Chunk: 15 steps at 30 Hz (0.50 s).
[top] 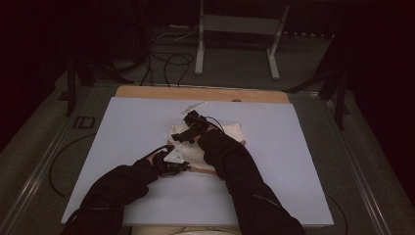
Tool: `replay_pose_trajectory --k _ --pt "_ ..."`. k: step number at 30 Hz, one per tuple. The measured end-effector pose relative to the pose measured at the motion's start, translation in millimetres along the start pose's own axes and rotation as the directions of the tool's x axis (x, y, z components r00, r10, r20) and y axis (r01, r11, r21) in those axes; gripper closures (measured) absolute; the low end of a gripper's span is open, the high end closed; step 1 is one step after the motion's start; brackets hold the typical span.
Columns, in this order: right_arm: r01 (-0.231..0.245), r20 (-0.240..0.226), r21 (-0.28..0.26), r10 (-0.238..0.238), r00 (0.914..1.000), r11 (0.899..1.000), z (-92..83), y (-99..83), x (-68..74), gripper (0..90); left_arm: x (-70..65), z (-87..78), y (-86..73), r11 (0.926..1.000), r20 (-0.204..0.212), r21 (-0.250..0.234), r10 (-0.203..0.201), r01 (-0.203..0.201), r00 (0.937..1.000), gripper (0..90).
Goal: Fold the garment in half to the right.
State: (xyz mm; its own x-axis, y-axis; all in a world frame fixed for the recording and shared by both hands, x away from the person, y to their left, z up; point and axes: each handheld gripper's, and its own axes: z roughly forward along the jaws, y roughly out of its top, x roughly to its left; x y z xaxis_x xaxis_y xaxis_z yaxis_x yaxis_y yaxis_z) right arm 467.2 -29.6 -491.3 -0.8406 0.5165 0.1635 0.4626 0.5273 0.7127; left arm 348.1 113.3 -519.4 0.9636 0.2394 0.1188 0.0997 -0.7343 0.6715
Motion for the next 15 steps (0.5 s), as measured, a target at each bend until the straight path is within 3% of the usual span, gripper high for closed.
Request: replay_pose_trajectory --k 7,15 --pt "0.003 0.014 0.015 -0.003 0.9999 1.0 8.1 9.2 -3.5 12.4 -0.6 0.1 -1.4 0.9999 -0.003 -0.008 -0.006 0.006 1.0 86.7" --pt "-0.055 0.038 0.027 0.054 0.9978 0.998 19.2 22.9 -5.3 12.6 -1.6 -0.2 -1.4 1.0 -0.009 -0.004 0.002 -0.002 1.0 86.7"
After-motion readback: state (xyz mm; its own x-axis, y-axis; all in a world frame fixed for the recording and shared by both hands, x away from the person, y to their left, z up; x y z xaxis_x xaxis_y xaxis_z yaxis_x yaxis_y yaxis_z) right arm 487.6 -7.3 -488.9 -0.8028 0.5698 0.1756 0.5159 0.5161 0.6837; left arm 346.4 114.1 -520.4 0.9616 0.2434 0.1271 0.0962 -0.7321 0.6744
